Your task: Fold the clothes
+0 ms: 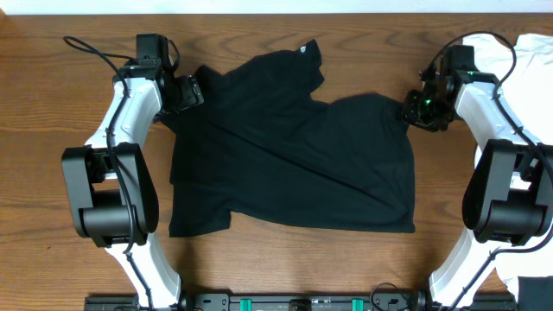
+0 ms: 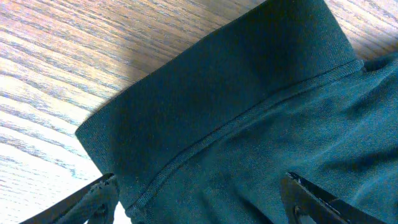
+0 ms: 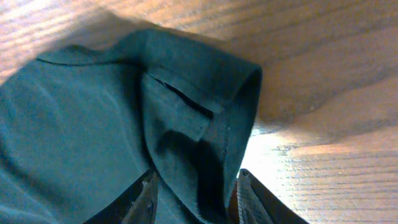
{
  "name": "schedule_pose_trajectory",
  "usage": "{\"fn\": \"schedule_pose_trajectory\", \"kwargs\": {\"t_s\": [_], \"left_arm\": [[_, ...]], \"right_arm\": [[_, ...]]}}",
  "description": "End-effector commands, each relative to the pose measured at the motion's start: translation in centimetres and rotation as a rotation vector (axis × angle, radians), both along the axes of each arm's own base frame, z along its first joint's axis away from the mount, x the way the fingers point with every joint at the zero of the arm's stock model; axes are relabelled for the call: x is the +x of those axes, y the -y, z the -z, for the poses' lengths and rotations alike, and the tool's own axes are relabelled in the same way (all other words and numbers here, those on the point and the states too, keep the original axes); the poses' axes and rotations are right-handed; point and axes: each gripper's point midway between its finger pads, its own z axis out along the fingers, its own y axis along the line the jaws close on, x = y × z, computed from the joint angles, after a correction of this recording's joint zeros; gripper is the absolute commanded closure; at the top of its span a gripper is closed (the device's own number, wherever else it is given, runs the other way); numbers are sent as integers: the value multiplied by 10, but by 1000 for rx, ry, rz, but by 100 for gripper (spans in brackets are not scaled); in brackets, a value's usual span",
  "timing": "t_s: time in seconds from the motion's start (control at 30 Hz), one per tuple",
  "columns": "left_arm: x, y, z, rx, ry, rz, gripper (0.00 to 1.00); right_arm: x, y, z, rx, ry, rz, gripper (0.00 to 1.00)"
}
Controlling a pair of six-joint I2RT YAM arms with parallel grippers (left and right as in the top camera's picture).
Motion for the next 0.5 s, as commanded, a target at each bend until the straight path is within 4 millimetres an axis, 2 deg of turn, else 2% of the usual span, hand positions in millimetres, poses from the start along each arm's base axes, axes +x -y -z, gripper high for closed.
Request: {"fn": "schedule_pose_trajectory", "kwargs": {"t_s": [0.0, 0.2, 0.33, 0.47], "left_arm": [[-4, -2, 6, 9, -17, -6, 16], [-4, -2, 6, 9, -18, -6, 16], [-4, -2, 6, 9, -18, -6, 16], [-5, -2, 6, 9, -21, -6, 16]], "right_arm": [[-5, -4, -1, -14, 7, -26, 61], [-10, -7, 7, -10, -5, -30, 68], [-6, -12, 5, 19, 17, -40, 69], [-6, -15, 5, 30, 16, -41, 74]]}}
